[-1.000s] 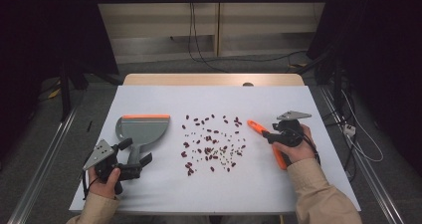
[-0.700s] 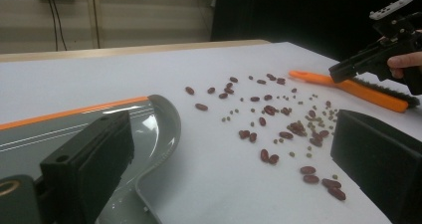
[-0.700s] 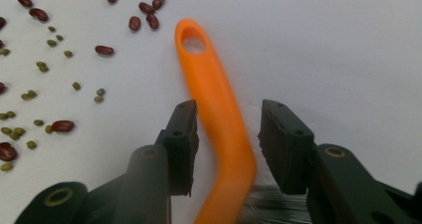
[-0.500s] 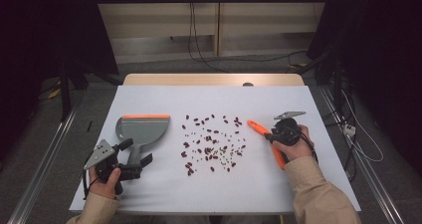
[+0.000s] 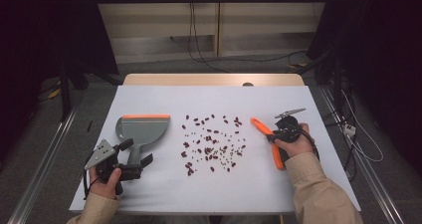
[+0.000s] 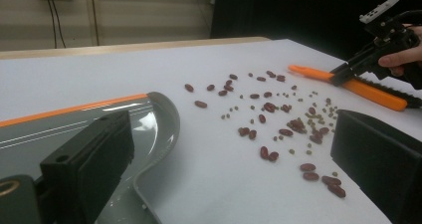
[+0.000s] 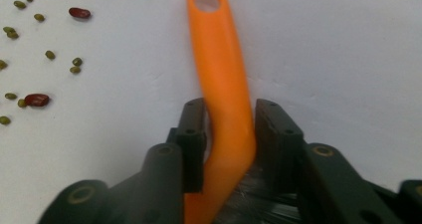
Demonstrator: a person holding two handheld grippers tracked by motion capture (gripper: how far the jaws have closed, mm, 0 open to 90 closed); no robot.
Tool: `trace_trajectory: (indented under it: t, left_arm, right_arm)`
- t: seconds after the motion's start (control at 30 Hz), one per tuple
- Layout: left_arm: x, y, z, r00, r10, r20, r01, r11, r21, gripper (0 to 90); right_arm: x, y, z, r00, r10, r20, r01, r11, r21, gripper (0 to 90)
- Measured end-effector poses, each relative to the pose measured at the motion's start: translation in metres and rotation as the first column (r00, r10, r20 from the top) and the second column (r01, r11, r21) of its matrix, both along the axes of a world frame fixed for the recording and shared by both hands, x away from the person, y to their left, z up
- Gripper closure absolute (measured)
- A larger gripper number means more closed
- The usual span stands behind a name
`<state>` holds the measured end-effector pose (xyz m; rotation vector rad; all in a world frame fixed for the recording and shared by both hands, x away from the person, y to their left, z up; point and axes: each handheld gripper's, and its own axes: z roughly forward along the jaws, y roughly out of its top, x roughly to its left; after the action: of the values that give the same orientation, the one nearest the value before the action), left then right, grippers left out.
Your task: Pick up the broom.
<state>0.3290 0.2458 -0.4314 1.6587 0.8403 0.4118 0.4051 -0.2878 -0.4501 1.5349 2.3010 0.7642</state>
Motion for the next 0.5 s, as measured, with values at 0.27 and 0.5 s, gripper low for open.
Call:
trace_trajectory:
  t: [0.27, 0.5]
  left_arm:
    - [-0.0003, 0.0001, 0.0010, 1.0000, 0.003, 0.004, -0.003, 1.0000, -0.003, 3.2]
    - [-0.0002, 0.0016, 0.0021, 0.9998, 0.016, 0.011, -0.016, 0.9999, -0.004, 3.2]
  right_arm:
    - [0.0033, -0.0006, 0.0011, 0.9998, 0.009, -0.017, -0.009, 1.000, 0.001, 69.6]
    - [0.0044, 0.0022, 0.0030, 0.9997, 0.021, -0.009, -0.022, 0.999, -0.026, 69.8]
